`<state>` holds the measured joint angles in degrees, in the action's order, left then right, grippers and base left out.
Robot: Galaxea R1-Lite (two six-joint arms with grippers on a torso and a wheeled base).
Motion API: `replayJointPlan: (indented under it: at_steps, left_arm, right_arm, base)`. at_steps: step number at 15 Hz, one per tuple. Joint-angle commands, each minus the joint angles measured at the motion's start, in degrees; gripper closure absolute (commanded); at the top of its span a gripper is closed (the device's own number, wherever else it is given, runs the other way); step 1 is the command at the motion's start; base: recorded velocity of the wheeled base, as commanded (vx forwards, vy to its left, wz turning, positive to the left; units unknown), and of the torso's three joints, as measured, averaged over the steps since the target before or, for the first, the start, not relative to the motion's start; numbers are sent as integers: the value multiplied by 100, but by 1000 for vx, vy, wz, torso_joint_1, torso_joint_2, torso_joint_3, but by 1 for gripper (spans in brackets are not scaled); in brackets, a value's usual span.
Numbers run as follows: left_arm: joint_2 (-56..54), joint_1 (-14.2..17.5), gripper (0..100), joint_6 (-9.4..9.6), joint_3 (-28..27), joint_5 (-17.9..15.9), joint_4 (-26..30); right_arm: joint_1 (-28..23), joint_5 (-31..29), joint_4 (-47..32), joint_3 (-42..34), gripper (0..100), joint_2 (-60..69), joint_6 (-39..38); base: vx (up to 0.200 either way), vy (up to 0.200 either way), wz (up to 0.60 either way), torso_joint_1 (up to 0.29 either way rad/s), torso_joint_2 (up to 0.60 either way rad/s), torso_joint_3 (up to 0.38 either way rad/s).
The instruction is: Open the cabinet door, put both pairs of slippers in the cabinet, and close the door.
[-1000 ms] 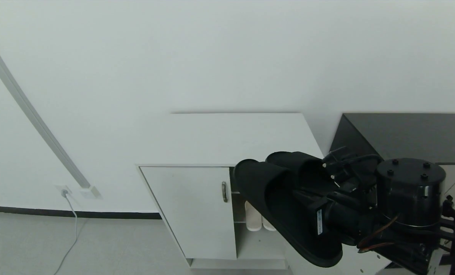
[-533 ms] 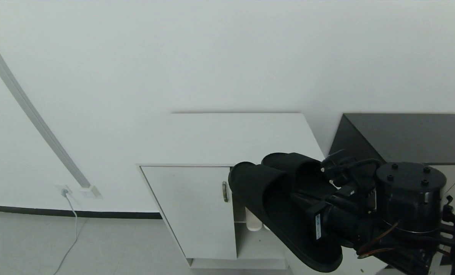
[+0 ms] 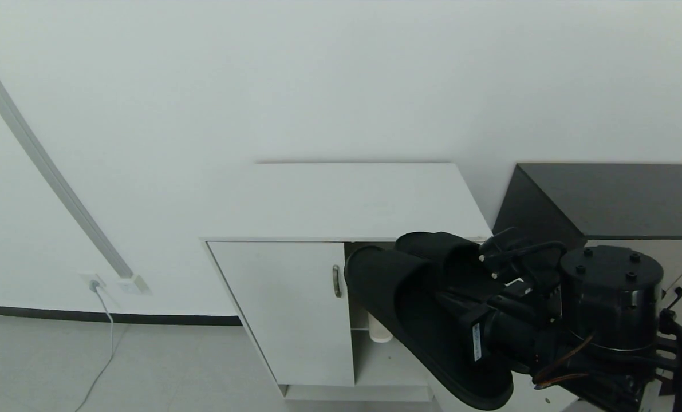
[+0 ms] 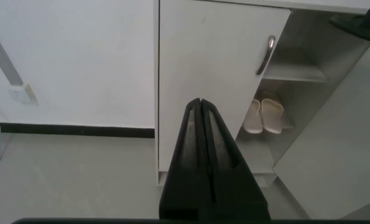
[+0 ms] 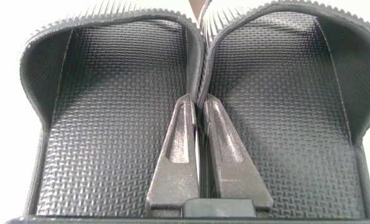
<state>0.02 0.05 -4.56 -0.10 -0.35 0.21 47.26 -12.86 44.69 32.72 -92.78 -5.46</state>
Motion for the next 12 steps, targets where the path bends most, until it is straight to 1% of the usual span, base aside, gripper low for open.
replayJointPlan:
  at_steps: [1,5,12]
  left_arm:
    - [-2,4,100,-1,1,0,-3]
    - [-2,4,100,-1,1,0,-3]
    - [6,4,100,-1,1,0,-3]
  right_arm:
    - [2,3,5,-2,100,-21,1]
    - [2,-6,5,-2,100,-21,1]
    - [2,-6,5,-2,100,-29,1]
  base:
    - [0,0,0,-154,364,203]
    - [0,0,0,-174,410,236]
    - [0,0,0,-230,542,316]
